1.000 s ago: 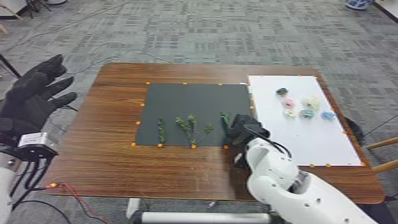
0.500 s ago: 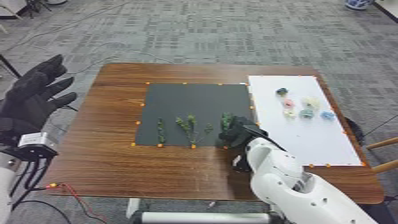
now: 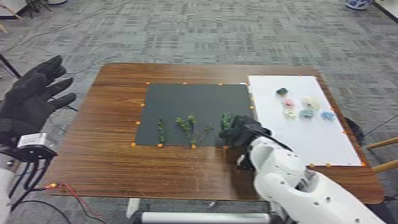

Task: Arrange flowers

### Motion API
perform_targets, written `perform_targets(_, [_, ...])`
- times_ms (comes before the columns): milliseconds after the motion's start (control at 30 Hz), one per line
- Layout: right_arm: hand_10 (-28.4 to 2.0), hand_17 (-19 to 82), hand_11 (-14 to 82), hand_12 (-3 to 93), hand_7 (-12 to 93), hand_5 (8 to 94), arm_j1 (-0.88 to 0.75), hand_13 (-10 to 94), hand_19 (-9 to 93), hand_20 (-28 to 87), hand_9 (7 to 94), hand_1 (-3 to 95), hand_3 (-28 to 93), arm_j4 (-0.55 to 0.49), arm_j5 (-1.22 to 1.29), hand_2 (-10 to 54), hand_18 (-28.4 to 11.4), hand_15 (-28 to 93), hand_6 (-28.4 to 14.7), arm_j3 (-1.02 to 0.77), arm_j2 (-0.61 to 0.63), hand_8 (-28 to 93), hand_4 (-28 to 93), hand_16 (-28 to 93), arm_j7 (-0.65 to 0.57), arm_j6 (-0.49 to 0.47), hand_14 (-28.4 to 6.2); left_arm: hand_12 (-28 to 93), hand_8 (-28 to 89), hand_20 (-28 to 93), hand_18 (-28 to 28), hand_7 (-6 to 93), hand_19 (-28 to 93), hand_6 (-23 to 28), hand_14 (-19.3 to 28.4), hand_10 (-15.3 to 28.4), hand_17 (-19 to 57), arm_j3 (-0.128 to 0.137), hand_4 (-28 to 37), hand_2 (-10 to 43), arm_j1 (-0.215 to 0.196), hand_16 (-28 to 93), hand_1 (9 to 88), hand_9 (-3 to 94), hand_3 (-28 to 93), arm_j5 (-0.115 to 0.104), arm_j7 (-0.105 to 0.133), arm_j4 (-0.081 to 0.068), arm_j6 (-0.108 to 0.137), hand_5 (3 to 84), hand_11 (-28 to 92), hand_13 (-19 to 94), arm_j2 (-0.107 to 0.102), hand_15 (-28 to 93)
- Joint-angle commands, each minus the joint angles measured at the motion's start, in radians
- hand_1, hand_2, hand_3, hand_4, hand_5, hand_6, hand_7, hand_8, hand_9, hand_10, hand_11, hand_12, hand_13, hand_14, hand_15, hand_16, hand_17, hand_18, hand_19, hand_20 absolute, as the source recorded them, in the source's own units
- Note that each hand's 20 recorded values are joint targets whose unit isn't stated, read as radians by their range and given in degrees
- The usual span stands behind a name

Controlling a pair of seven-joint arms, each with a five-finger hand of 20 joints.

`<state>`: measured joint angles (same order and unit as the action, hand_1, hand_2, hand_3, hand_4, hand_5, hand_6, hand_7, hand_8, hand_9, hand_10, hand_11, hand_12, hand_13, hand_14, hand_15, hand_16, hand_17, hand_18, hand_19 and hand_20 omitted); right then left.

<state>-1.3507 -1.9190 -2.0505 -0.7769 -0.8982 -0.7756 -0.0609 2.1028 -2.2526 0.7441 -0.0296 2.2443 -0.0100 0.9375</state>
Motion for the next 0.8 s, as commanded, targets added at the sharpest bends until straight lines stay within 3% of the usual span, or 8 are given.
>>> perform_targets(33, [-9.5,55,55.0,49.4,48,82.1,0.0,82,93,65,85.8,14.6,78,-0.019,-0.028,-2.7,-21.7,77,-0.2,-0.017,0.045,-6,-22,44,-0.012,-0.011,-8.6,25,-8,10,20.2,17.4,37,-0.2,10.8,7.3,-12.3,0.006,-28.3,-6.6,-0.008,-2,25.4,11.5,65,-0.007,-0.007,0.004,-0.006,17.1,13,4,0.009,38])
perform_targets(100, [-10.0,54,54.4,49.2,47,81.3,-0.002,81,93,65,85.1,12.5,77,-0.03,-0.04,-3.4,-21.8,76,-0.6,-0.029,0.054,-6,-23,44,-0.019,-0.033,-9.0,25,-8,10,20.2,17.4,37,-0.2,10.7,7.3,-12.3,0.007,-28.3,-6.7,-0.01,-2,25.2,11.5,65,-0.006,-0.005,0.005,-0.005,17.1,13,4,0.01,38])
perform_targets(233, [-13.2,47,50.0,45.6,41,74.9,-0.009,75,93,61,76.6,9.9,74,-0.035,-0.044,-1.8,-22.7,76,-3.4,-0.048,0.097,-7,-25,43,-0.03,0.087,-10.6,25,-8,10,20.3,17.6,37,-0.2,10.7,7.2,-12.3,0.006,-28.3,-6.5,-0.014,-2,25.2,11.5,65,-0.008,-0.002,0.008,-0.004,17.1,13,4,0.013,38])
perform_targets(367, [-16.3,39,42.2,37.5,29,55.5,0.0,63,93,56,55.4,10.8,75,-0.016,-0.104,-2.2,-23.8,78,-8.4,-0.029,0.159,-7,-24,40,-0.08,0.29,-15.0,25,-8,9,20.2,17.8,37,-0.3,10.6,7.2,-12.2,0.008,-28.3,-6.6,-0.015,-2,25.1,11.5,65,-0.007,-0.002,0.007,-0.005,17.1,13,4,0.013,38])
perform_targets(467, [-18.2,35,33.0,31.5,26,42.5,0.012,57,93,53,44.1,15.9,79,-0.001,-0.166,-6.4,-24.1,79,-10.7,-0.013,0.202,-7,-23,37,-0.102,0.353,-16.2,25,-8,9,20.2,18.0,37,-0.3,10.6,7.2,-12.2,0.011,-28.3,-6.5,-0.022,-3,25.2,11.5,65,-0.007,0.0,0.01,-0.004,17.1,13,4,0.016,38])
perform_targets(600, [-17.2,30,22.5,27.1,17,34.6,-0.003,51,88,51,35.2,20.0,82,0.01,-0.143,-9.4,-24.0,79,-12.2,-0.047,0.234,-6,-24,31,-0.082,0.325,-17.0,25,-9,9,20.2,18.3,37,-0.3,10.6,7.2,-12.2,0.011,-28.3,-6.5,-0.026,-3,25.1,11.5,65,-0.007,0.003,0.011,-0.005,17.1,14,4,0.016,38])
perform_targets(800, [-14.8,28,12.9,22.2,12,33.5,-0.001,50,85,50,35.2,18.2,82,0.07,-0.111,-9.5,-24.4,78,-11.4,-0.052,0.235,-6,-27,29,-0.054,0.269,-16.9,25,-9,9,20.2,19.0,37,-0.3,10.6,7.2,-12.2,0.011,-28.3,-6.5,-0.025,-3,25.2,11.5,65,-0.008,0.005,0.01,-0.007,17.3,14,4,0.013,38])
